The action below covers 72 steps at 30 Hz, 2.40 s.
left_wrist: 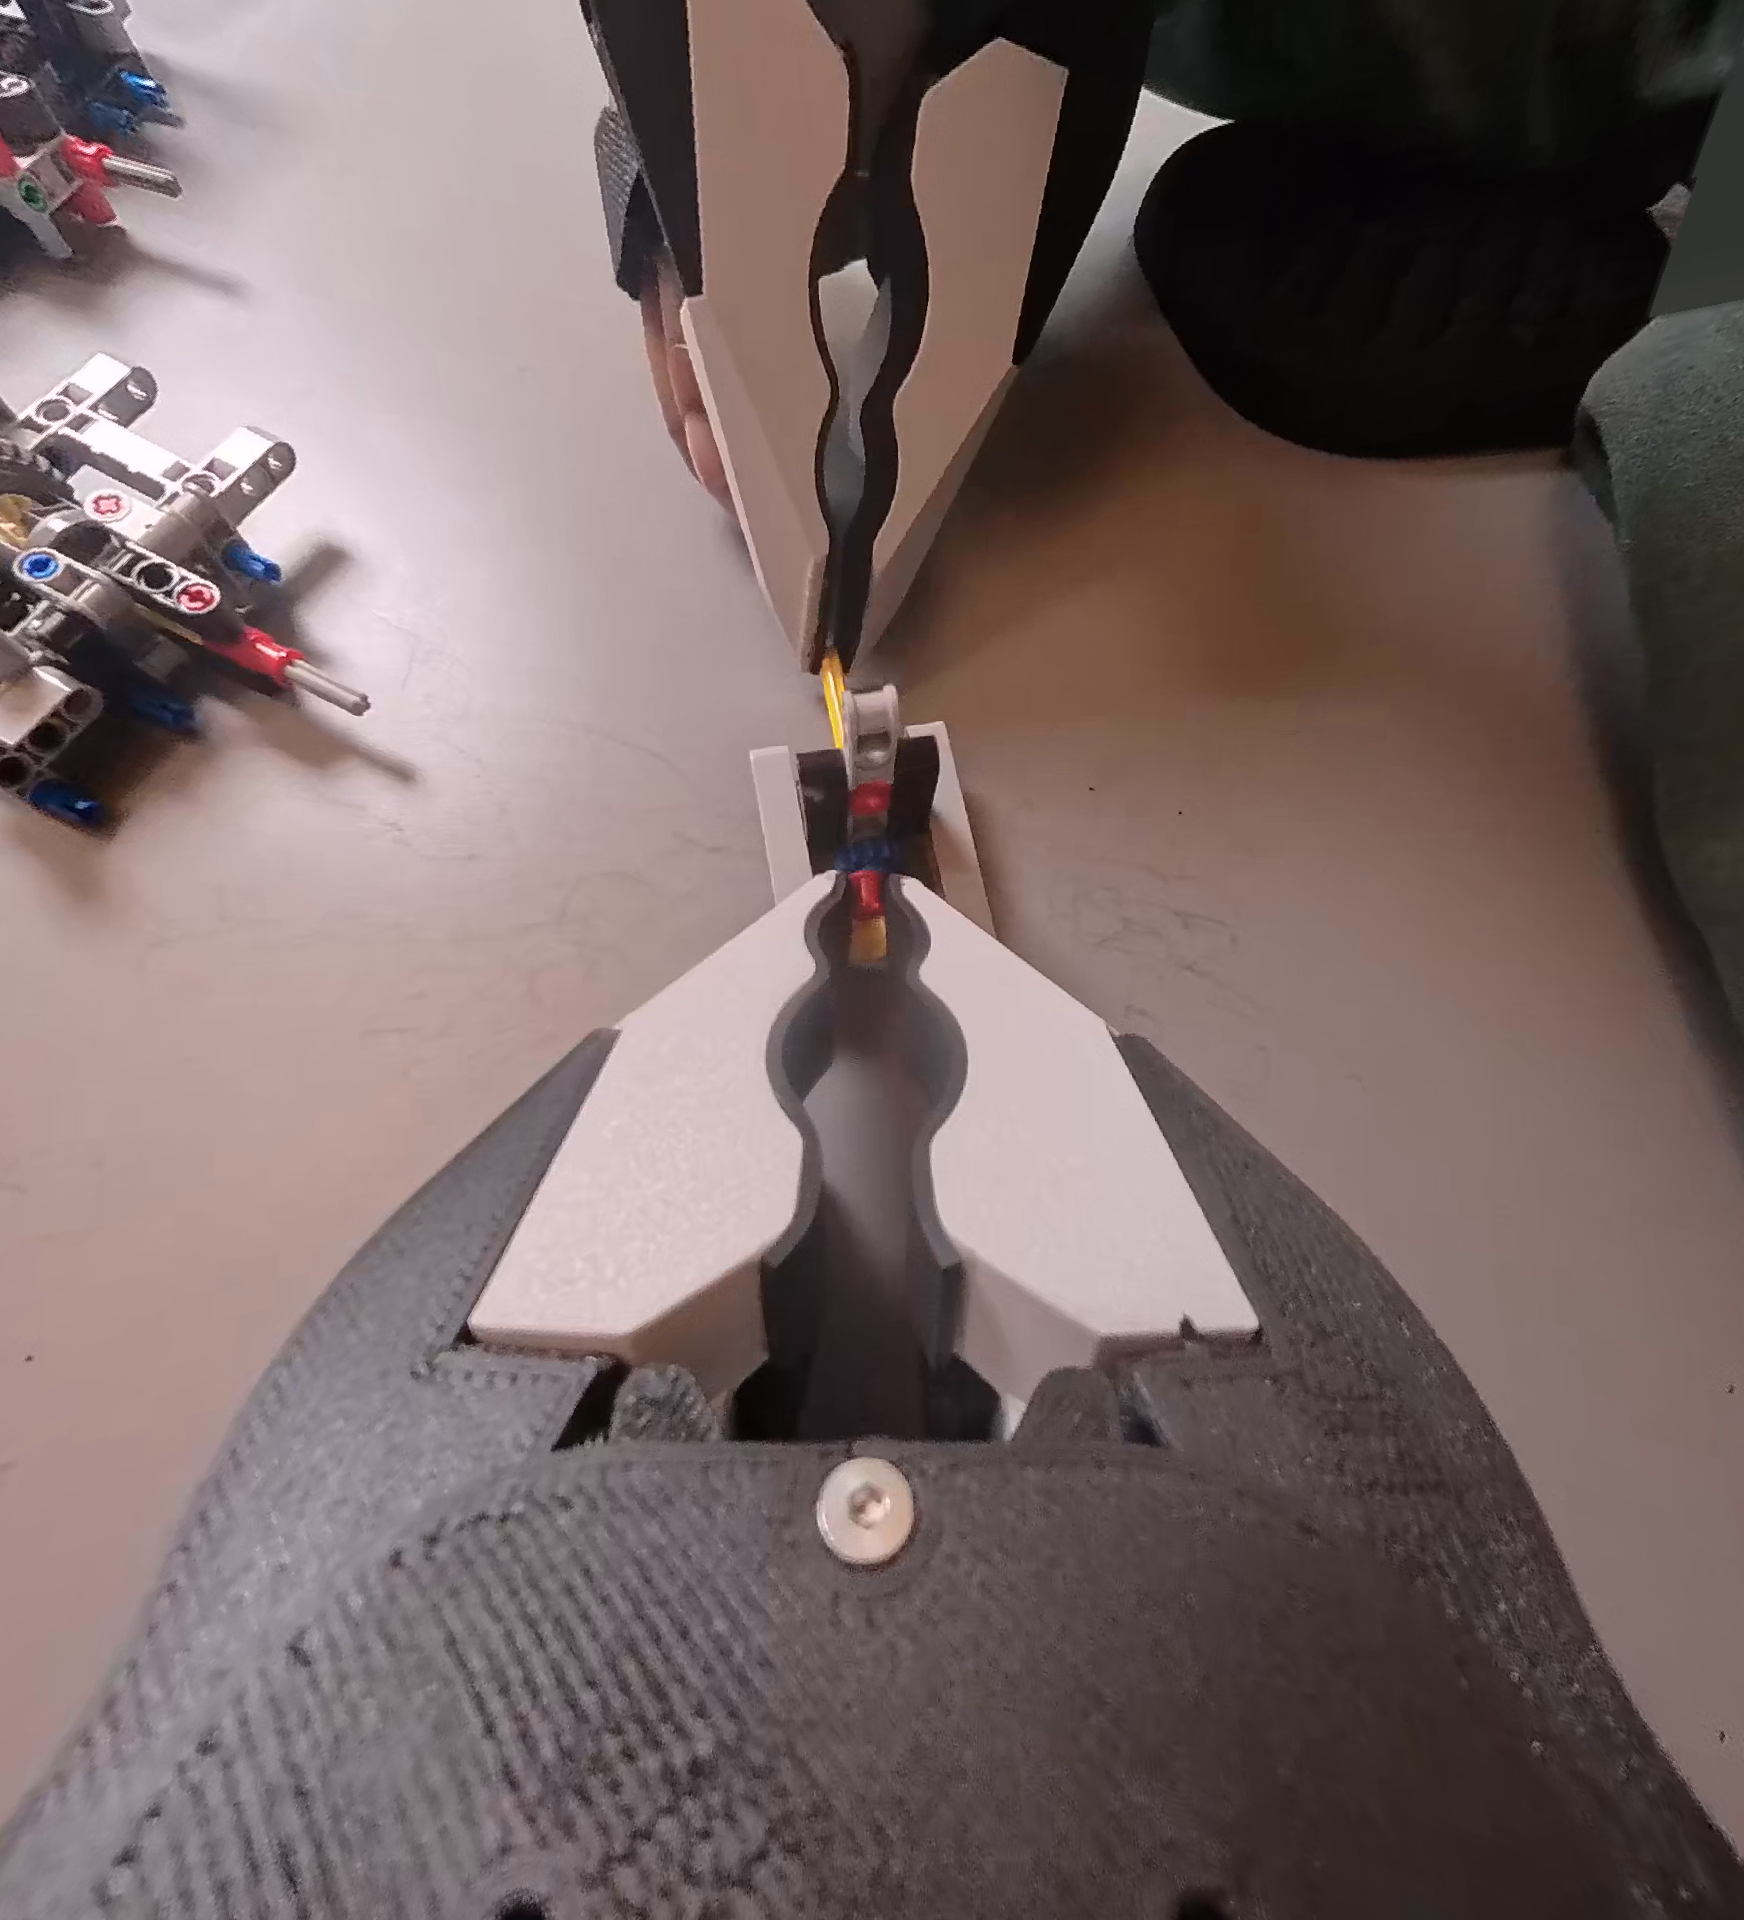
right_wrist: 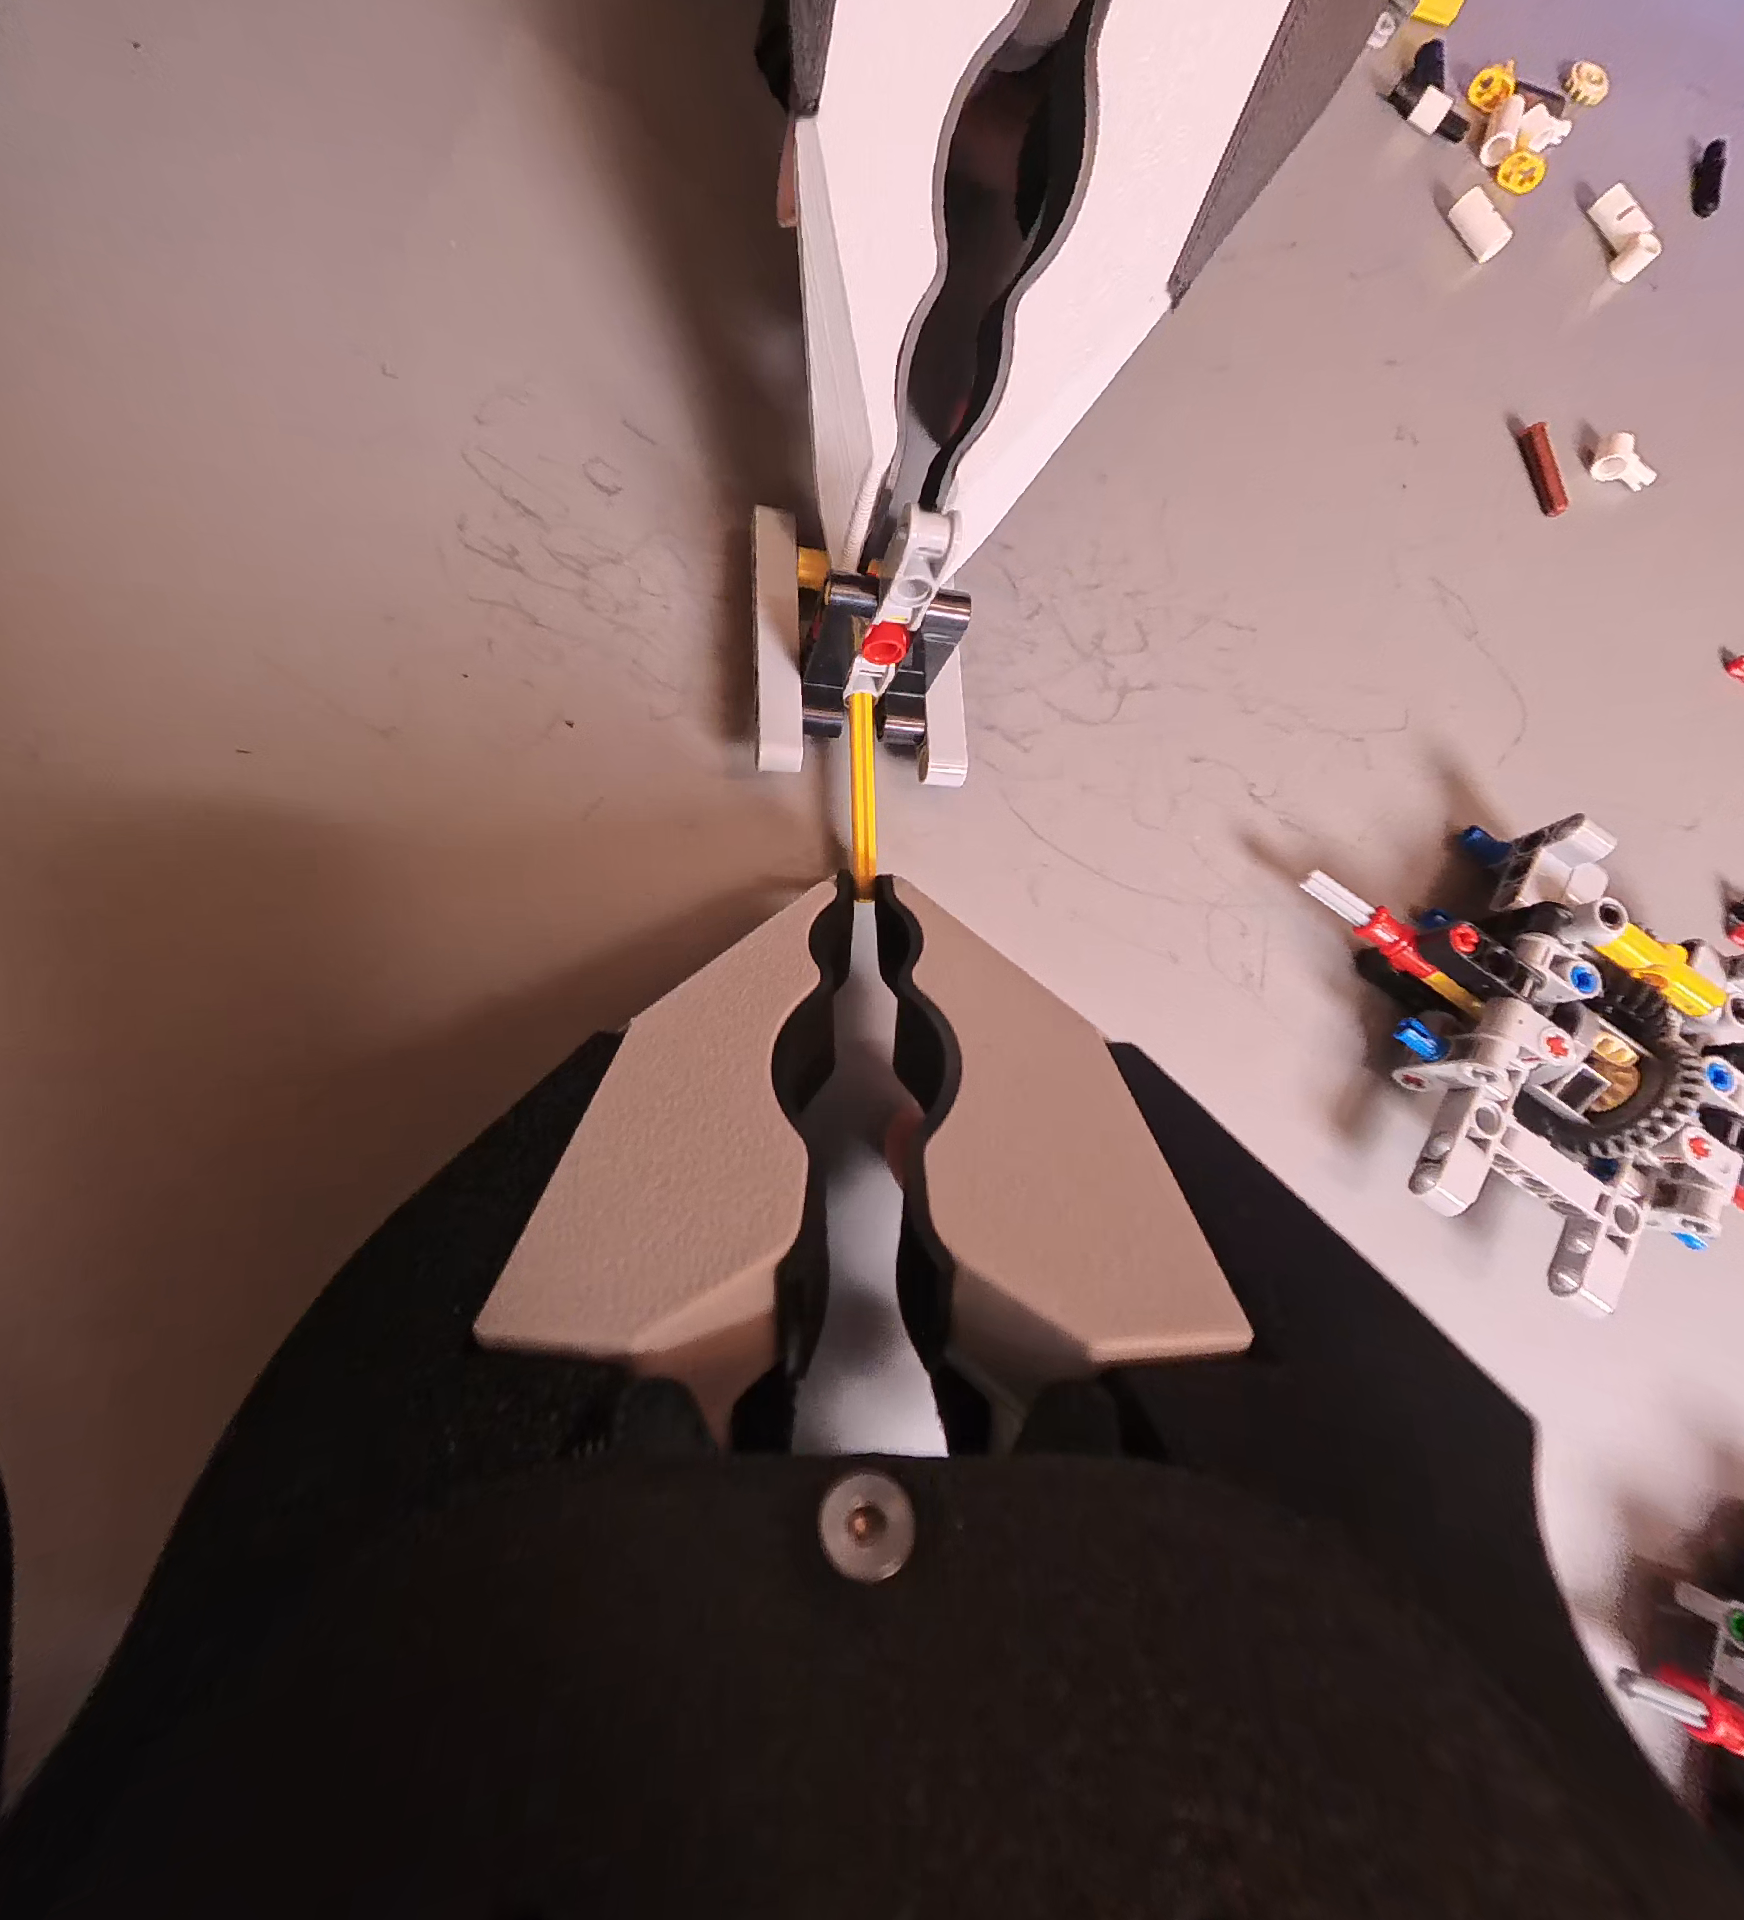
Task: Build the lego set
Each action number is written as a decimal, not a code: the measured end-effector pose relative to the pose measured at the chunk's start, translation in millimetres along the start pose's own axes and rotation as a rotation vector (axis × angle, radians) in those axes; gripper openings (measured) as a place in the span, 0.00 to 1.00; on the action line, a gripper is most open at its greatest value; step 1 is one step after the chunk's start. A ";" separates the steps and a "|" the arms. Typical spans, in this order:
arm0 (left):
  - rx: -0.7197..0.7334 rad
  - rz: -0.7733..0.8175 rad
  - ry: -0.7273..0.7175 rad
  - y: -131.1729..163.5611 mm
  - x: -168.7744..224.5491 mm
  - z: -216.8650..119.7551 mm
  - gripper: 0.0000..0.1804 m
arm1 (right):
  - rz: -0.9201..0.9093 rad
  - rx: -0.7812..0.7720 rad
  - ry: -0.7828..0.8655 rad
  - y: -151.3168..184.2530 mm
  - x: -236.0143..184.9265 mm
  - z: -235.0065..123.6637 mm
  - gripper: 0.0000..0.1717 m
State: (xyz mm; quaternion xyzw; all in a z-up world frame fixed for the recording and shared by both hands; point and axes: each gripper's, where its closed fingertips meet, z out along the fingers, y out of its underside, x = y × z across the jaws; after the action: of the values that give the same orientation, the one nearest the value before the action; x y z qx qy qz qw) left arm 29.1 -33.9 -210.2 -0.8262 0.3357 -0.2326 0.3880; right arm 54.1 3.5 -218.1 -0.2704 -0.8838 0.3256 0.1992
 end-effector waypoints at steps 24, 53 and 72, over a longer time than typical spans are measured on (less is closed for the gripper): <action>-0.012 -0.022 0.001 11.0 -0.5 -12.3 0.03 | 0.004 -0.008 0.010 1.7 0.4 1.3 0.02; 0.024 -0.022 -0.075 6.3 -12.4 -14.2 0.03 | -0.258 -0.107 0.295 4.3 15.5 1.0 0.01; 0.055 -0.032 -0.101 1.2 -16.9 -15.0 0.03 | -0.346 -0.126 0.379 6.4 15.7 -1.9 0.01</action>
State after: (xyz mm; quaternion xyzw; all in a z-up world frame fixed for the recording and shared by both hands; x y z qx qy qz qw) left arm 7.7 -29.4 -204.3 -0.8313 0.2958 -0.2060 0.4231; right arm 45.2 18.1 -218.4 -0.1834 -0.8823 0.1749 0.3965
